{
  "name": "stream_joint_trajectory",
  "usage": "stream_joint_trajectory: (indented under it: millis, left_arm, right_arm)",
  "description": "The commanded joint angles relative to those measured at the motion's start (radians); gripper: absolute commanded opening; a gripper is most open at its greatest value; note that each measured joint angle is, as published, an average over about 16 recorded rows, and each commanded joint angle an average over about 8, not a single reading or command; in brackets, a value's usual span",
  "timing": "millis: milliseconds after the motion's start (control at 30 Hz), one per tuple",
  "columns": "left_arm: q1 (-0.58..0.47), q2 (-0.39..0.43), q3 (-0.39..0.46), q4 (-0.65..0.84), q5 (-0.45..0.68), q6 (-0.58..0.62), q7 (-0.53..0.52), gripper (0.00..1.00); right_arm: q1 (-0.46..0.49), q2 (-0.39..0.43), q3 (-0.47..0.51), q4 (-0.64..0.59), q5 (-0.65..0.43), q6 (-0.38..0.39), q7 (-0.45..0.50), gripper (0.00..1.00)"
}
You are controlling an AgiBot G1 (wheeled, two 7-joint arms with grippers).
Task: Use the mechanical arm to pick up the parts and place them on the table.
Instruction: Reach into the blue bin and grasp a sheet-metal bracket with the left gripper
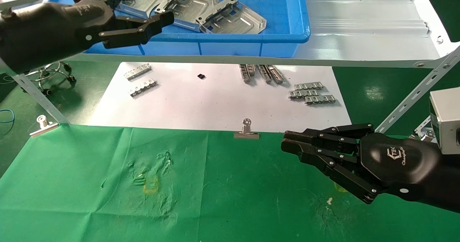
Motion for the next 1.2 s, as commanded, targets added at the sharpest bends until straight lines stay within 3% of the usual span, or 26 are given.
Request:
stream_joint_trajectory:
  millis: [33,300,500,567,733,800,1200]
  left_arm:
    - [-0.055,0.021,0.023,0.049,0.04,-0.011,-0.008,1.0]
    - [-0.273,0.13,0.123,0.333,0.196,-0.003,0.0,1.0]
    - [-0.382,0.208,0.165,0.524,0.264,-0.022,0.031,0.96]
    - [-0.405,0.229,0.171,0.57,0.276,-0.033,0.051,0.8]
    - [-0.443,0.272,0.177,0.657,0.29,-0.065,0.105,0.18]
    - [-0.453,0.288,0.178,0.687,0.292,-0.078,0.12,0.03]
    - [-0.481,0.352,0.179,0.808,0.298,-0.166,0.162,0.0]
  right_arm:
    - [0.0,0.0,0.0,0.0,0.0,0.0,0.0,0.0]
    - [0.0,0.0,0.0,0.0,0.0,0.0,0.0,0.0]
    - [0.0,0.0,0.0,0.0,0.0,0.0,0.0,0.0]
    - [0.0,0.0,0.0,0.0,0.0,0.0,0.0,0.0]
    - [0.0,0.0,0.0,0.0,0.0,0.0,0.0,0.0]
    - [0.0,0.0,0.0,0.0,0.0,0.0,0.0,0.0]
    - [0.0,0.0,0.0,0.0,0.0,0.0,0.0,0.0]
